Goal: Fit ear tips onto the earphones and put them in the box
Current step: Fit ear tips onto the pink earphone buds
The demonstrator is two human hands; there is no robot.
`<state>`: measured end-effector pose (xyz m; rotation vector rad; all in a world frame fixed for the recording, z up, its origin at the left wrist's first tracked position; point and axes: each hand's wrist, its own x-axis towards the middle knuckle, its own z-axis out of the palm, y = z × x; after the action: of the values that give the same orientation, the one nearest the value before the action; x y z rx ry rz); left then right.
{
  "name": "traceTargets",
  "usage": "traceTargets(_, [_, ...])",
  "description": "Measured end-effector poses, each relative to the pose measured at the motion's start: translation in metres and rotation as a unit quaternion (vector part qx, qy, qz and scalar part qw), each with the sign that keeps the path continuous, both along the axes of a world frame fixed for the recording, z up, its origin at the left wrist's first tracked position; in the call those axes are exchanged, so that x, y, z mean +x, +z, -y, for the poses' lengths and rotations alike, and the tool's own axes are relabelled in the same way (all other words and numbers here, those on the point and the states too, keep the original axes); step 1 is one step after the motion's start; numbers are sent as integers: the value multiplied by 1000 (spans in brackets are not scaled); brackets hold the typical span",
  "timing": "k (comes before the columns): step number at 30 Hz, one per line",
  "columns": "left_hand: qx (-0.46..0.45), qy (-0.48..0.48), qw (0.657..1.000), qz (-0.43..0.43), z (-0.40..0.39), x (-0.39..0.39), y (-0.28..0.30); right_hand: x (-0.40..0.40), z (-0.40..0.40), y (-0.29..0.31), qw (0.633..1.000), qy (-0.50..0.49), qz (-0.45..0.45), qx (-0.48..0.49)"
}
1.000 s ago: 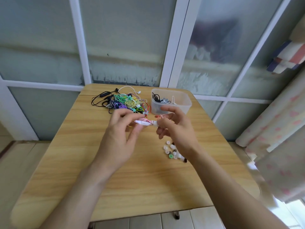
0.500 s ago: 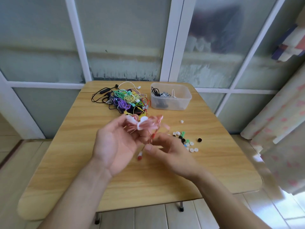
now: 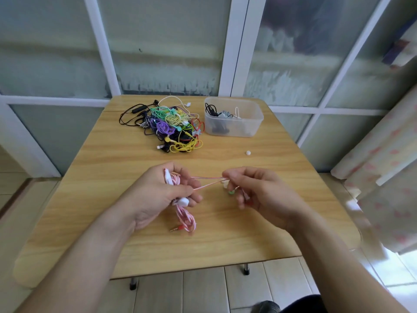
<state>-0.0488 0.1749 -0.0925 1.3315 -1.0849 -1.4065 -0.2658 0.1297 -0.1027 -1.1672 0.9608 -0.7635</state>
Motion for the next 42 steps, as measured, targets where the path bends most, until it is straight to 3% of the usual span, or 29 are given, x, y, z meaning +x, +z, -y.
traceTargets(5, [-25,-69,990,121,-1,0,-1,-11,1,2,1000,12,12,-3])
traceTargets(9, [-137,-58,956,251,-3,-10,-4,-2,-5,3,998,41,-32,-44])
traceTargets(12, [-192,-69,938,280,-7,-26,-6,9,-13,0,987,49,-110,-107])
traceTargets(15, [-208,-54,930,298,-5,-34,-12,19,-15,-5,984,45,-130,-113])
traceTargets(20, [-151,17,954,260,0,-29,-19,14,-12,-1,996,68,12,54])
traceTargets(28, [-178,-7,956,231,-1,-27,-18,11,-10,-1,999,-20,36,25])
traceTargets(42, [-183,11,973,142,3,-23,-19,7,-12,3,999,1,48,7])
